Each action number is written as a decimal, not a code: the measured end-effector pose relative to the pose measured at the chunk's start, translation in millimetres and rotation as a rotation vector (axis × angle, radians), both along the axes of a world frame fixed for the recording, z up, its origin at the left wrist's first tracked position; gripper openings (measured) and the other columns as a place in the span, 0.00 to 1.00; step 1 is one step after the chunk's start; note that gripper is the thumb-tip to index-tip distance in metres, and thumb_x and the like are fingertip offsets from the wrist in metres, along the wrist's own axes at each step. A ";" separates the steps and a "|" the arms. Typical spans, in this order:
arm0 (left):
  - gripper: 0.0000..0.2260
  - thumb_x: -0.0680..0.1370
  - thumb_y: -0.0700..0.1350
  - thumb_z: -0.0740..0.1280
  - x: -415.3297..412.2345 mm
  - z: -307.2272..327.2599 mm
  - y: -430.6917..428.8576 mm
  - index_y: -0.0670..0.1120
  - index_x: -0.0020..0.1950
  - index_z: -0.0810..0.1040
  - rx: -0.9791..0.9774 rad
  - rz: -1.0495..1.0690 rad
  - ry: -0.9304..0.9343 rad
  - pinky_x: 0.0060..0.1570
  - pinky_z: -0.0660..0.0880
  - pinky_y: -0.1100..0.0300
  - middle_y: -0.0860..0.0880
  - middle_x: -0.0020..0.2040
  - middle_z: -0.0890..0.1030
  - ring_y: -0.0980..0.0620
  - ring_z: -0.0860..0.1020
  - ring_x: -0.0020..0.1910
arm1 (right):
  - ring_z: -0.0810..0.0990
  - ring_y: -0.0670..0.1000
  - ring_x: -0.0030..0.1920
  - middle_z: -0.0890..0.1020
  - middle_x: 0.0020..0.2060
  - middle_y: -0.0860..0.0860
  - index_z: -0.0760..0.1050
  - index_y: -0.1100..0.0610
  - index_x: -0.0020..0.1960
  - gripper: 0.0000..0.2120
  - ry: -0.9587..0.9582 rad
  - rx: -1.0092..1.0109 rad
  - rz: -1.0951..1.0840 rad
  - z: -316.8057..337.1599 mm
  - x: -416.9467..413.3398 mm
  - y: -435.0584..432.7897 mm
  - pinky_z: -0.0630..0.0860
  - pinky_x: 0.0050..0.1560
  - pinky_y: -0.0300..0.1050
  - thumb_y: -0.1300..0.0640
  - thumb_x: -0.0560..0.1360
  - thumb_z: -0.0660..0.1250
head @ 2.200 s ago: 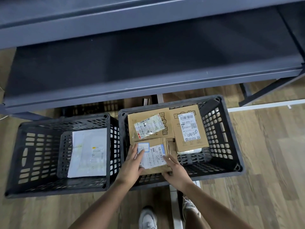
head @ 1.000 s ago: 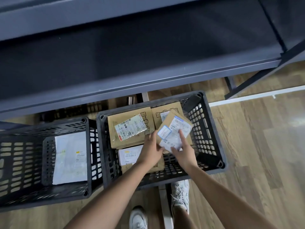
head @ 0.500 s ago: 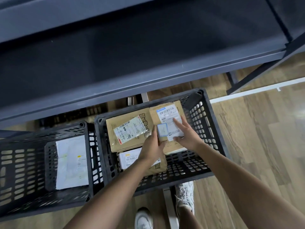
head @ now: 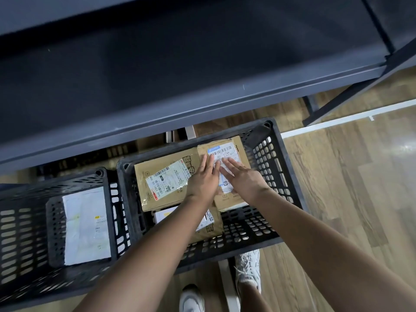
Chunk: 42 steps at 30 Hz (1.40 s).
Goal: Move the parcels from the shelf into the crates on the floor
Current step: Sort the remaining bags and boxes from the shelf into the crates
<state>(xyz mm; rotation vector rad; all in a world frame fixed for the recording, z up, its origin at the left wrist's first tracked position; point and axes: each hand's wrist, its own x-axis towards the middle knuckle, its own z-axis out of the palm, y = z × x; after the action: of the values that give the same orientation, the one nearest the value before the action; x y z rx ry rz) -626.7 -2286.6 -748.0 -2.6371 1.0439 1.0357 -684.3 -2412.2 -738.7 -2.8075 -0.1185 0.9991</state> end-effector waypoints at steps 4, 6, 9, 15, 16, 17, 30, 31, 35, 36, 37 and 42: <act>0.41 0.77 0.52 0.66 3.5 -3.2 2.3 0.44 0.77 0.41 -0.022 0.003 0.034 0.65 0.69 0.49 0.47 0.77 0.36 0.47 0.36 0.76 | 0.37 0.48 0.76 0.35 0.76 0.50 0.37 0.54 0.77 0.36 0.048 0.025 -0.029 2.5 2.8 -1.8 0.48 0.73 0.40 0.58 0.80 0.59; 0.40 0.77 0.49 0.66 4.4 -0.9 5.0 0.44 0.78 0.41 -0.037 0.013 0.057 0.64 0.71 0.49 0.47 0.77 0.36 0.47 0.36 0.76 | 0.37 0.48 0.76 0.36 0.76 0.50 0.37 0.54 0.77 0.37 0.051 0.025 -0.036 7.1 2.2 0.7 0.47 0.74 0.41 0.58 0.80 0.60; 0.40 0.77 0.46 0.66 2.3 4.5 6.1 0.43 0.77 0.42 -0.075 0.014 0.021 0.63 0.71 0.51 0.45 0.77 0.36 0.46 0.37 0.76 | 0.39 0.50 0.76 0.38 0.76 0.52 0.39 0.55 0.77 0.37 -0.019 0.015 -0.030 6.1 -3.6 0.1 0.49 0.74 0.43 0.58 0.79 0.61; 0.34 0.80 0.43 0.62 -12.0 -2.4 13.7 0.39 0.77 0.44 -0.196 0.087 0.016 0.74 0.53 0.56 0.40 0.76 0.37 0.47 0.34 0.73 | 0.36 0.50 0.76 0.35 0.75 0.52 0.38 0.52 0.77 0.34 -0.015 -0.011 -0.041 -1.7 -7.7 2.0 0.69 0.66 0.47 0.62 0.81 0.56; 0.34 0.80 0.44 0.62 -9.6 -3.2 13.7 0.39 0.77 0.44 -0.196 0.077 0.022 0.74 0.52 0.56 0.41 0.76 0.37 0.47 0.34 0.74 | 0.36 0.49 0.76 0.35 0.75 0.52 0.38 0.52 0.77 0.33 -0.021 -0.011 -0.042 -2.4 -7.2 1.6 0.68 0.67 0.46 0.62 0.81 0.56; 0.34 0.80 0.45 0.62 -7.3 -5.0 13.6 0.39 0.77 0.44 -0.192 0.068 0.024 0.73 0.53 0.56 0.40 0.76 0.37 0.46 0.36 0.75 | 0.36 0.49 0.76 0.35 0.75 0.52 0.38 0.52 0.77 0.33 -0.026 -0.014 -0.042 -2.6 -7.2 1.0 0.65 0.69 0.45 0.62 0.81 0.56; 0.27 0.81 0.43 0.61 -4.3 30.5 19.9 0.47 0.77 0.53 -0.156 0.115 -0.002 0.72 0.61 0.54 0.47 0.78 0.47 0.49 0.48 0.77 | 0.45 0.50 0.77 0.44 0.77 0.52 0.41 0.57 0.77 0.34 0.046 0.046 -0.101 42.0 3.4 6.7 0.54 0.73 0.45 0.51 0.80 0.58; 0.25 0.81 0.42 0.59 -5.9 37.7 22.1 0.45 0.77 0.55 -0.174 0.130 0.040 0.71 0.62 0.55 0.46 0.78 0.52 0.48 0.53 0.77 | 0.49 0.51 0.77 0.46 0.77 0.53 0.42 0.57 0.77 0.34 0.036 0.046 -0.093 51.9 4.6 8.2 0.57 0.72 0.46 0.51 0.80 0.58; 0.19 0.80 0.45 0.60 -2.4 84.7 37.3 0.48 0.71 0.64 -0.183 0.074 -0.074 0.56 0.74 0.53 0.48 0.64 0.73 0.46 0.74 0.64 | 0.75 0.58 0.62 0.72 0.66 0.58 0.54 0.60 0.75 0.27 -0.032 0.051 -0.136 101.7 8.5 13.3 0.73 0.50 0.49 0.49 0.81 0.56; 0.19 0.80 0.46 0.60 -0.9 102.7 41.2 0.49 0.70 0.65 -0.165 0.088 -0.098 0.53 0.75 0.52 0.48 0.62 0.74 0.46 0.75 0.62 | 0.76 0.58 0.59 0.75 0.62 0.58 0.58 0.60 0.73 0.24 -0.050 0.053 -0.140 118.7 8.5 15.0 0.71 0.47 0.48 0.49 0.81 0.56; 0.18 0.79 0.47 0.60 0.2 123.6 44.6 0.49 0.70 0.66 -0.155 0.096 -0.102 0.53 0.76 0.51 0.48 0.61 0.75 0.46 0.75 0.61 | 0.76 0.58 0.58 0.76 0.60 0.58 0.61 0.60 0.71 0.23 -0.073 0.060 -0.146 138.0 8.1 16.8 0.71 0.47 0.48 0.49 0.81 0.56; 0.15 0.80 0.51 0.59 11.9 255.2 52.4 0.48 0.65 0.71 -0.179 0.076 -0.167 0.52 0.75 0.53 0.48 0.62 0.76 0.46 0.76 0.61 | 0.74 0.58 0.61 0.76 0.61 0.57 0.62 0.56 0.70 0.22 -0.171 0.102 -0.166 257.6 7.2 20.2 0.73 0.52 0.50 0.48 0.80 0.57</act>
<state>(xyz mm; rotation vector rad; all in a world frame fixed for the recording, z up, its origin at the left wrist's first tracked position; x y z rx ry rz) -614.9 -2234.3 -492.8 -2.8668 1.0524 0.7502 -677.1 -2392.0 -481.1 -2.7511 0.0419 0.6964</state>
